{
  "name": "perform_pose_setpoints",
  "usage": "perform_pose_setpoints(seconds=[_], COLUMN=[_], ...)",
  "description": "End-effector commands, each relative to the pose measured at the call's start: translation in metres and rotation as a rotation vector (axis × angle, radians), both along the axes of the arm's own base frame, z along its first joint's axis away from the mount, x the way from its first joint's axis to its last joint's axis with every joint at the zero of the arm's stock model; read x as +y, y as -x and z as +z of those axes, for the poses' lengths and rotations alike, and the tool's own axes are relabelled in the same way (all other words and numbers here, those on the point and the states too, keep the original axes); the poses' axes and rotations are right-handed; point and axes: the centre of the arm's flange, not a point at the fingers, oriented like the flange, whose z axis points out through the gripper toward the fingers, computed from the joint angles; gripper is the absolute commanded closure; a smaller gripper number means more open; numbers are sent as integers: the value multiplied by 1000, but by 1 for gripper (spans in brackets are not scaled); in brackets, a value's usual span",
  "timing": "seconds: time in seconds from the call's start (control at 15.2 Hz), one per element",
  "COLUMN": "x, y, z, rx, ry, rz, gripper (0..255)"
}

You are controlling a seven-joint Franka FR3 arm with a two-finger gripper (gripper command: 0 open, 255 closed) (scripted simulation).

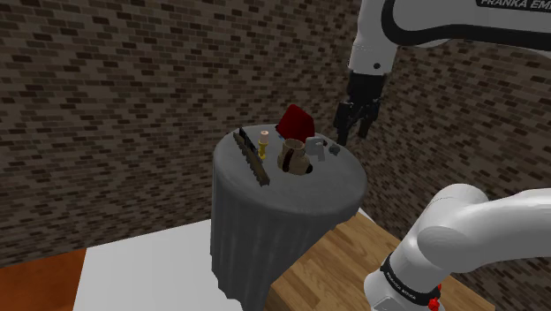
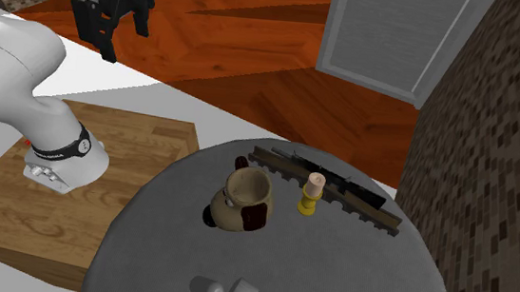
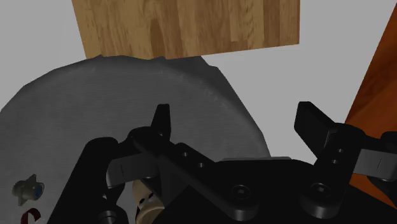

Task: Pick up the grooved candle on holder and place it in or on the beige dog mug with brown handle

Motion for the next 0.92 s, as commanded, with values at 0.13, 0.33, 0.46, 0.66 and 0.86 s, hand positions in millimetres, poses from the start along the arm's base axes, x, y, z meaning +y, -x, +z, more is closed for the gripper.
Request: perform_pose_setpoints(seconds=[0.13, 0.33, 0.46, 0.66, 0.86], x=[-5, -12, -17, -24, -31], y=[-21, -53, -74, -106, -139], z=[-13, -31, -44, -61, -79], rx=[-10, -24, -34, -48, -62], ry=[1, 3, 4, 6, 8], rz=[4, 9, 12, 18, 23], gripper=[0, 0, 0, 0, 0])
